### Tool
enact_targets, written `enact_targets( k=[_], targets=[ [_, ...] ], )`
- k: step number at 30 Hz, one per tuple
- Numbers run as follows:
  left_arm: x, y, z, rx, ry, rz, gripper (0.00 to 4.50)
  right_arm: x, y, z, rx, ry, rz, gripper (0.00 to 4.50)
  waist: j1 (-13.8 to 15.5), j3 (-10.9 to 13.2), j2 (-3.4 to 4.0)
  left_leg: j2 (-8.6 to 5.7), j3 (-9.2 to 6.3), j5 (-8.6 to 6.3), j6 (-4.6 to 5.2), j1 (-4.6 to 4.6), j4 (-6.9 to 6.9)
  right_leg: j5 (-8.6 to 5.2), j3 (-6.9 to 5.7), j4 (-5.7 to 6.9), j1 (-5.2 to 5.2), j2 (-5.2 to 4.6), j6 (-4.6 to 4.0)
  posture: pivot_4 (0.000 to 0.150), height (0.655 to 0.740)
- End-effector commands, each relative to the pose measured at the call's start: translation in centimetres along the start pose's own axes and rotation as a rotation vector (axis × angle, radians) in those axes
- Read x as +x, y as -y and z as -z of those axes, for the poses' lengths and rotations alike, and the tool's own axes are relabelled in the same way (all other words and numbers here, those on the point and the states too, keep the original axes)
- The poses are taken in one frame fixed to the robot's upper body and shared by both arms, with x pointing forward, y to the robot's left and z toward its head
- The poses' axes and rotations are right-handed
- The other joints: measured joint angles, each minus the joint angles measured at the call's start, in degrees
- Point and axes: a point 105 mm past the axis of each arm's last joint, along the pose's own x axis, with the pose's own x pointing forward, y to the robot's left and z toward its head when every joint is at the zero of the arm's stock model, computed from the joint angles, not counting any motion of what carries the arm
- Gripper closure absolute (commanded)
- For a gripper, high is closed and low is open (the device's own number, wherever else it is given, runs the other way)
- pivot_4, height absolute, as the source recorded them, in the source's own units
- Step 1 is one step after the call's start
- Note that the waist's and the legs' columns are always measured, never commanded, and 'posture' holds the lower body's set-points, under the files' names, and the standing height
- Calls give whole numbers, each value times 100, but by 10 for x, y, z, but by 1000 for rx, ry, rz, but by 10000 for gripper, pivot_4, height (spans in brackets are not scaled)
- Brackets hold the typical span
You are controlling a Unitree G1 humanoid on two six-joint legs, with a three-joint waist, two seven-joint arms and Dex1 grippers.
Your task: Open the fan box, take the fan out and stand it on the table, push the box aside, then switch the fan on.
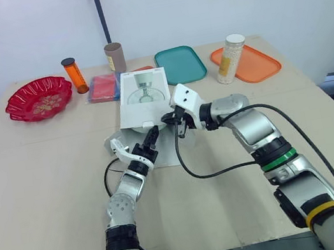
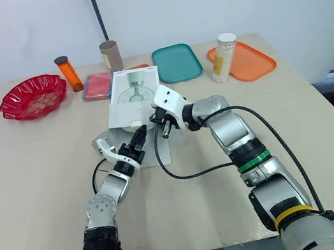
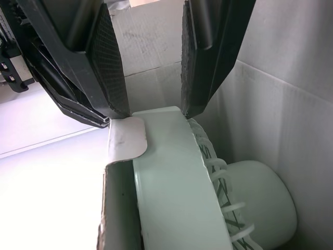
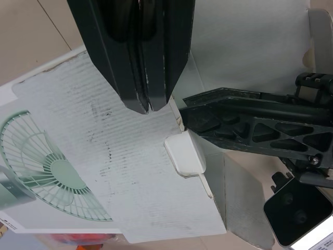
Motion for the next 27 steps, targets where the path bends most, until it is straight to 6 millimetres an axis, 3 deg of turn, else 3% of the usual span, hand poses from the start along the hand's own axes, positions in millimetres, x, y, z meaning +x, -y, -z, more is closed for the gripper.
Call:
enact_targets(
  k=[1, 21, 27],
  targets=[
    [-1, -2, 19, -87, 4, -17, 29438, -2, 0, 0, -9, -3, 1, 45000, 0, 0, 0, 0, 0, 0, 0, 0, 0, 0, 0, 0, 0, 0, 0, 1500, 7400],
    [-48, -11, 12, -44, -81, -84, 29438, 1, -2, -1, -7, 2, -6, 45000, -3, 0, 0, 1, -1, 0, 0, -1, -3, 0, 1, 0, -3, 0, 0, 1500, 7400],
    [-48, -10, 7, -36, -66, -76, 29438, 1, -2, -1, -10, 1, -6, 45000, -2, 0, 0, 1, -1, 0, 0, -1, -3, 0, 0, 0, -2, 0, 0, 1500, 7400]
  ],
)
